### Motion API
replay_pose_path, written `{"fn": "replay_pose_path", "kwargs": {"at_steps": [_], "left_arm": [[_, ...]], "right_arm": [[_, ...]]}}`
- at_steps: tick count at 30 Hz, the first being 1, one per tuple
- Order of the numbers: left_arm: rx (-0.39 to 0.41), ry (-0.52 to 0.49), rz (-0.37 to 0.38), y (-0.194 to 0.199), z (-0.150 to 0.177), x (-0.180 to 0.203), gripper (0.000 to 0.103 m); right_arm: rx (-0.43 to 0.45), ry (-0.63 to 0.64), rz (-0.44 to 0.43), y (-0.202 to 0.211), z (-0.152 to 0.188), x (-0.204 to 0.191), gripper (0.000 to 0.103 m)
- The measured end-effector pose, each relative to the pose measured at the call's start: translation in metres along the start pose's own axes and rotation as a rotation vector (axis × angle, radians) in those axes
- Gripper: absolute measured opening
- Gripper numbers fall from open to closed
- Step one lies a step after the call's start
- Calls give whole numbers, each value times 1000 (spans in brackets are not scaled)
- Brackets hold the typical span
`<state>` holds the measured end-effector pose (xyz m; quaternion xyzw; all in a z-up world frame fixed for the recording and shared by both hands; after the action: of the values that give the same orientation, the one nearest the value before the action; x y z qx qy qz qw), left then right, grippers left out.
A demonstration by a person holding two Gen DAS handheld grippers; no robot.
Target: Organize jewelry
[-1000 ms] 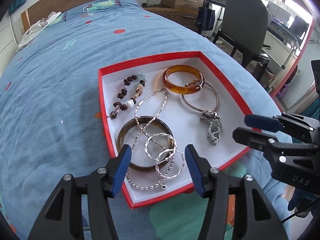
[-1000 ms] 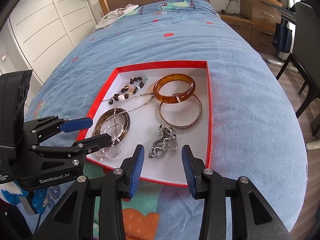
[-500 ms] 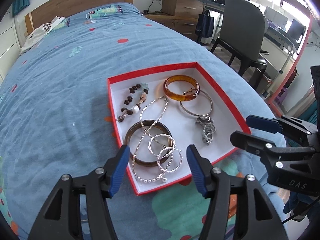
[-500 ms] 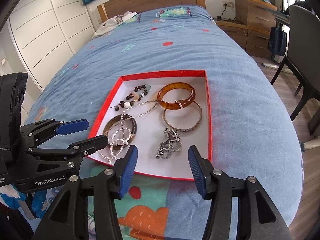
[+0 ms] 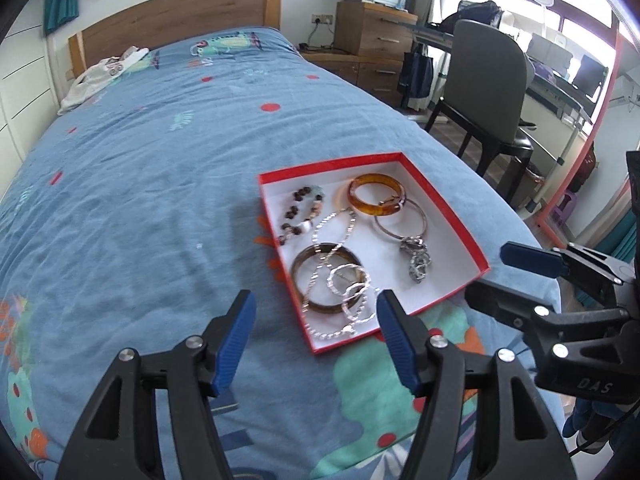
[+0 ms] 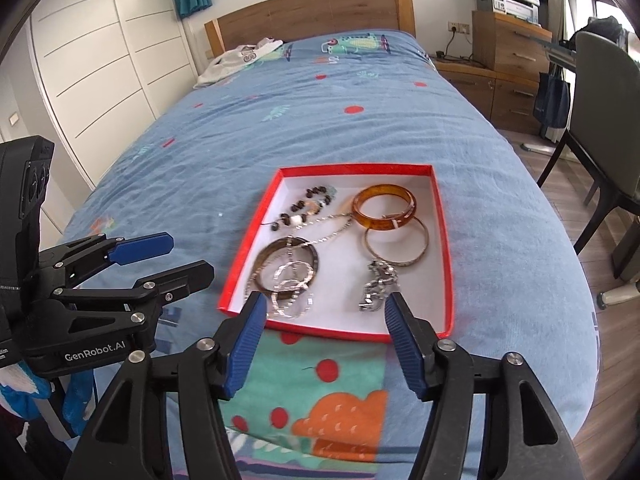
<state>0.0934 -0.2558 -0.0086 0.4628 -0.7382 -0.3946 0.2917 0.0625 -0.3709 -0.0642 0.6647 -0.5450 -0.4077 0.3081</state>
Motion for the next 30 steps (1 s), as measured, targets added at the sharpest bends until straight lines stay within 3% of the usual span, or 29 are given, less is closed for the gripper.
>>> {"fn": "replay_pose_path", "kwargs": {"at_steps": [10,30], "left_arm": [[43,102,-101,46,35,-63,63],[104,294,-388,125,117,-171,64]], "right_arm": [[50,8,-15,22,4,-47,77],[133,34,36,51,30,-127,102]]}}
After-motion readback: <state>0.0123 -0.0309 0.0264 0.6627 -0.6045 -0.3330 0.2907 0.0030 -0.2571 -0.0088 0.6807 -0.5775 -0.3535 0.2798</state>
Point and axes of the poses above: each gripper's, at about its wrist camera, not at the fingertips, and y roughly against the way its jaws point, x to its right, z to its underside, the point moved 4 cm from there along -y, roughly the way its jaws point, and after that the axes turned 8 degrees about -x, right-handed, at the moved point
